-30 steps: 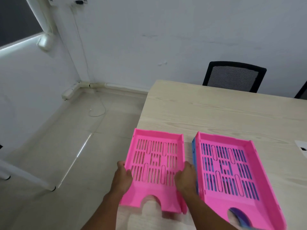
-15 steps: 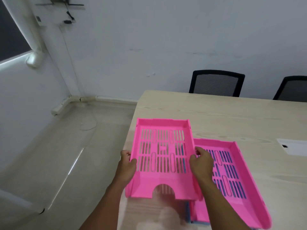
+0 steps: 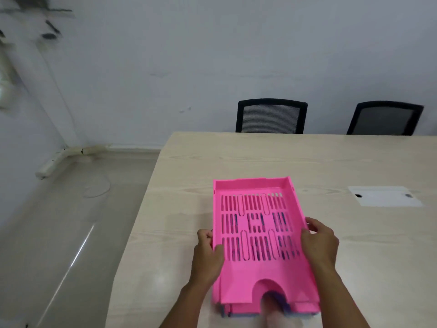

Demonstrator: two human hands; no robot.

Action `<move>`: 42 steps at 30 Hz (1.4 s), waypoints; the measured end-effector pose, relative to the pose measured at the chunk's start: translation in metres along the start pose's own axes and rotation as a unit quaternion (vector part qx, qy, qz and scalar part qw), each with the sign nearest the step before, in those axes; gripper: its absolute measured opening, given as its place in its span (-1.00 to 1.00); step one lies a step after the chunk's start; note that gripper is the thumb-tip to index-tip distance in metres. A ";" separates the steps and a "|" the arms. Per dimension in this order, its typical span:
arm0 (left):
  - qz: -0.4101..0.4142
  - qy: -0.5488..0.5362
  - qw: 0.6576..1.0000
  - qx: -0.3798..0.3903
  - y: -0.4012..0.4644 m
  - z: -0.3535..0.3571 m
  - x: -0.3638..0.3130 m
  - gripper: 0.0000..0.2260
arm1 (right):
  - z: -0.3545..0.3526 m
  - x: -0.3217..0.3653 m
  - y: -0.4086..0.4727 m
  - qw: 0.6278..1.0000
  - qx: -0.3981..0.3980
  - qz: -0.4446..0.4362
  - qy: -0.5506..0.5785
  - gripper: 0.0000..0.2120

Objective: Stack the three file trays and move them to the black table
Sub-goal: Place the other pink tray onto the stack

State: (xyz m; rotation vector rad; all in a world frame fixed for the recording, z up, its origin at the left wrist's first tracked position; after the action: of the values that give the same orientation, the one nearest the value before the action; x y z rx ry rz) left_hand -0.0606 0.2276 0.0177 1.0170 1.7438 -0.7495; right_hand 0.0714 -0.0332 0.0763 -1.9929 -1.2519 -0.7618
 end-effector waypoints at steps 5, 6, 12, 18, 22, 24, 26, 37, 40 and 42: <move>-0.004 0.006 1.000 -0.011 -0.007 0.021 -0.009 -0.84 | -0.013 -0.018 0.013 1.000 0.013 0.024 0.004 -0.63; -0.003 0.008 1.000 -0.010 -0.008 0.024 -0.010 -0.82 | -0.014 -0.021 0.015 0.999 0.016 0.028 0.004 -0.63; -0.015 0.026 0.999 -0.014 -0.009 0.031 -0.013 -0.85 | -0.013 -0.032 0.026 0.998 0.047 0.038 0.006 -0.65; -0.032 0.029 0.999 -0.029 -0.004 0.039 -0.016 -0.89 | -0.014 -0.027 0.033 0.998 0.062 0.021 0.000 -0.63; -0.034 0.029 0.998 -0.035 -0.006 0.042 -0.017 -0.89 | -0.012 -0.027 0.037 0.998 0.069 0.010 -0.011 -0.64; -0.025 0.035 0.998 -0.036 -0.007 0.041 -0.019 -0.89 | -0.011 -0.029 0.039 0.997 0.076 0.015 -0.017 -0.63; -0.019 0.045 0.998 -0.037 -0.006 0.038 -0.016 -0.88 | -0.008 -0.033 0.041 0.996 0.085 0.022 -0.028 -0.65; 0.003 0.053 0.996 -0.073 0.002 0.033 -0.015 -0.91 | -0.008 -0.037 0.048 0.994 0.093 0.006 -0.053 -0.77; 0.008 0.049 0.996 -0.071 0.006 0.034 -0.017 -0.89 | -0.010 -0.035 0.049 0.995 0.091 -0.004 -0.048 -0.74; 0.009 0.052 0.996 -0.065 0.008 0.036 -0.019 -0.88 | -0.009 -0.036 0.050 0.995 0.089 -0.008 -0.046 -0.72</move>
State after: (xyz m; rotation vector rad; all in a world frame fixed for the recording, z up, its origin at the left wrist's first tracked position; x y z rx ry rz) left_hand -0.0350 0.1958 0.0222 0.9971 1.8442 -0.5721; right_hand 0.1027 -0.0762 0.0439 -1.8919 -1.3412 -0.5509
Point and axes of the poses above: each hand's wrist, its own y-axis towards the middle knuckle, its own z-axis out of the palm, x = y × z, the point moved 7 cm from there along y, towards the middle knuckle, and after that the axes turned 12 degrees about z, right-handed, at the moved point
